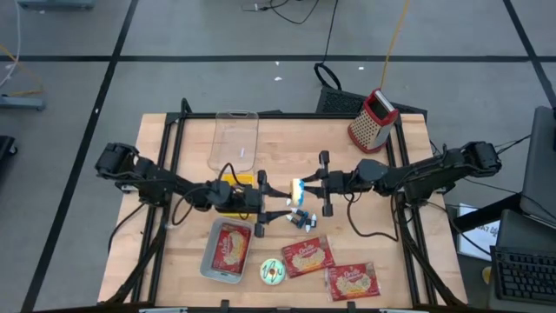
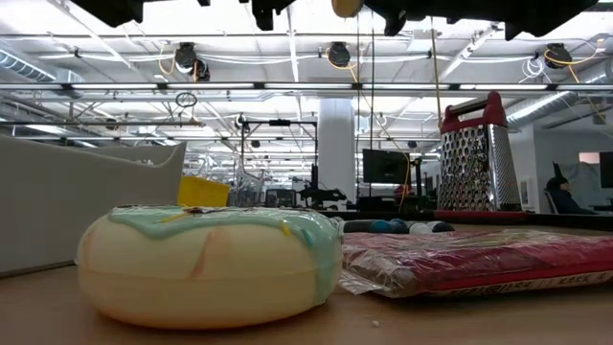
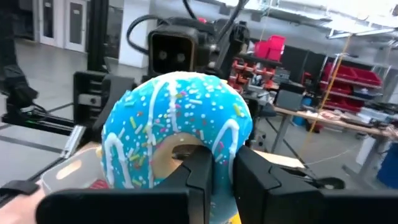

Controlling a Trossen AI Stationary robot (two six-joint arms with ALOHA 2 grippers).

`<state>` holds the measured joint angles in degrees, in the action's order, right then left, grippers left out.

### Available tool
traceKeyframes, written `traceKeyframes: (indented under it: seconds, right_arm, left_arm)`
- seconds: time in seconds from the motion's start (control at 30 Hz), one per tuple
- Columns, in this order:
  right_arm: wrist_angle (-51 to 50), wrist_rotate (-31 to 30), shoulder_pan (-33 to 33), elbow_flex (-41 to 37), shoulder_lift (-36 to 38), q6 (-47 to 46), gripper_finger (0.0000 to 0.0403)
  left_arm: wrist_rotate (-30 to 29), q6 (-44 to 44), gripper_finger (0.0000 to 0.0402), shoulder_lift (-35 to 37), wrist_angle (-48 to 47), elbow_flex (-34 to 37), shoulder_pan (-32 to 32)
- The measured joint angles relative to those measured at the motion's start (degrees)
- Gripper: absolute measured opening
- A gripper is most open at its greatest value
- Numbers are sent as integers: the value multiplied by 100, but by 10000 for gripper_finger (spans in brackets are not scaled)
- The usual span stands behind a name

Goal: Pick & Place Food Item
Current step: Put the blue doughnut into the yellow bin

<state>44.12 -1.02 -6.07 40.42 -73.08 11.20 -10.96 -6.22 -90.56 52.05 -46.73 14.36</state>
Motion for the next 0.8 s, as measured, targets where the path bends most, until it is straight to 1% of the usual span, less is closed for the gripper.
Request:
traceKeyframes:
  seconds: [0.13,0.3,0.43,0.67,0.8]
  right_arm:
    - [10,258,-2,0,-2,-1,36]
    - [22,251,0,0,-2,-5,36]
    - [72,256,11,0,-6,-4,36]
    - [818,255,9,0,-446,36,36]
    - [955,236,13,2,-641,152,36]
  left_arm:
    - [1,163,200,0,36,-5,-104]
    - [92,497,200,0,53,-5,-191]
    - [305,501,200,0,61,-5,-189]
    - [306,468,200,-2,77,-5,-191]
    - [334,488,200,-7,36,-3,-191]
